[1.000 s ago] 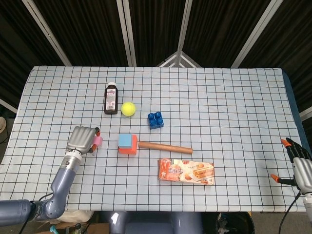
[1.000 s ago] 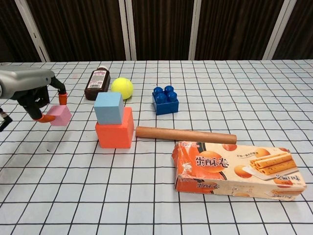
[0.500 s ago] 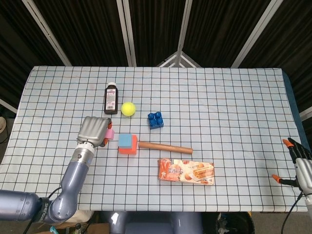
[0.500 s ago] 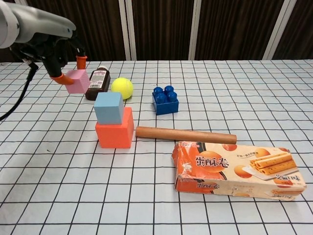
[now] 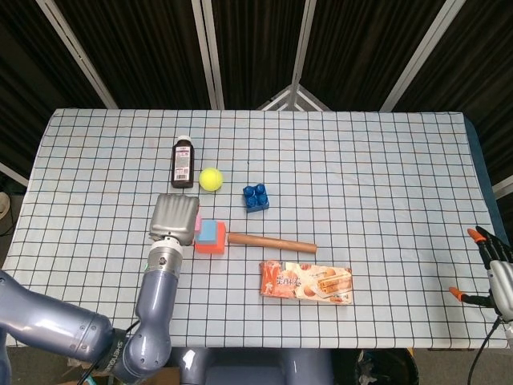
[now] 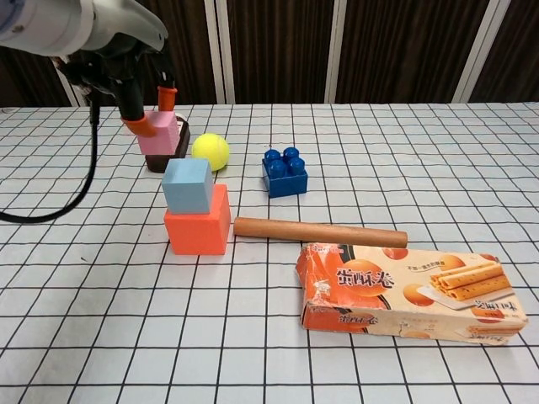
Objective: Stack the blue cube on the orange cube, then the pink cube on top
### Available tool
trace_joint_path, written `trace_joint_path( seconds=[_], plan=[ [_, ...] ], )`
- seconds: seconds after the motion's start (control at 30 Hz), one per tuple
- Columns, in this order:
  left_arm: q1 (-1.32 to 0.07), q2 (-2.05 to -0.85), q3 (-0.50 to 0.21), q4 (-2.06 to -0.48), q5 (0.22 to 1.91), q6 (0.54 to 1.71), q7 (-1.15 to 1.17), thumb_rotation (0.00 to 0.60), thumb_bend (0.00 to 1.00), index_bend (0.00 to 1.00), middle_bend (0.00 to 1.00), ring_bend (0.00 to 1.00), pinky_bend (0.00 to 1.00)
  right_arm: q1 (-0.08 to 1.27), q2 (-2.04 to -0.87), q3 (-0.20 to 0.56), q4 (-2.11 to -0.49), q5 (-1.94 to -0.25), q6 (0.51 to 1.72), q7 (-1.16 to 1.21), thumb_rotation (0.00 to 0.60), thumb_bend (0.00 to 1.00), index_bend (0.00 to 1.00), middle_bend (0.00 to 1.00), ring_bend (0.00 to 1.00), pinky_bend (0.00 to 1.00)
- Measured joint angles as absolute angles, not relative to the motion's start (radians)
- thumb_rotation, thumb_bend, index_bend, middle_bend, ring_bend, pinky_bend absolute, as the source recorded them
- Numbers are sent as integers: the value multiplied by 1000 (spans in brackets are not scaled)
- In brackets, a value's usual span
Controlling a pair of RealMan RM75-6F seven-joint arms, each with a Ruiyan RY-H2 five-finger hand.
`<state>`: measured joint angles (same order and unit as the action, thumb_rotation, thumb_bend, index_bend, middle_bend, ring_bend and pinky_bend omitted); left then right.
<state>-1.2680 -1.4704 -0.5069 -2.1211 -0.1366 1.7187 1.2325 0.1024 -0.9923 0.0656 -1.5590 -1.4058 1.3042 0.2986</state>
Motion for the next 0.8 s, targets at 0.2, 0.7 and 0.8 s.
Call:
trace_joint_path(
  seconds=[0.2,0.7,0.8],
  plan=[
    [-1310,-1544,-518,-2064,-162,1757,1243,600,375,449,906,869,918,104,-992,64,-1555,-1411,1301,307,600,128,0,7,29,103],
    [-1290,-1557,-501,-2027,-105,1714,1230,600,375,436,904,869,918,102,-993,64,-1553,-1410,1304,306,600,129,0,7,29,103],
    [-1283,-1557,-494,-2022,-96,1709,1226,600,375,436,904,869,918,103,-993,64,-1553,-1408,1302,304,600,129,0,7,29,103]
  ],
)
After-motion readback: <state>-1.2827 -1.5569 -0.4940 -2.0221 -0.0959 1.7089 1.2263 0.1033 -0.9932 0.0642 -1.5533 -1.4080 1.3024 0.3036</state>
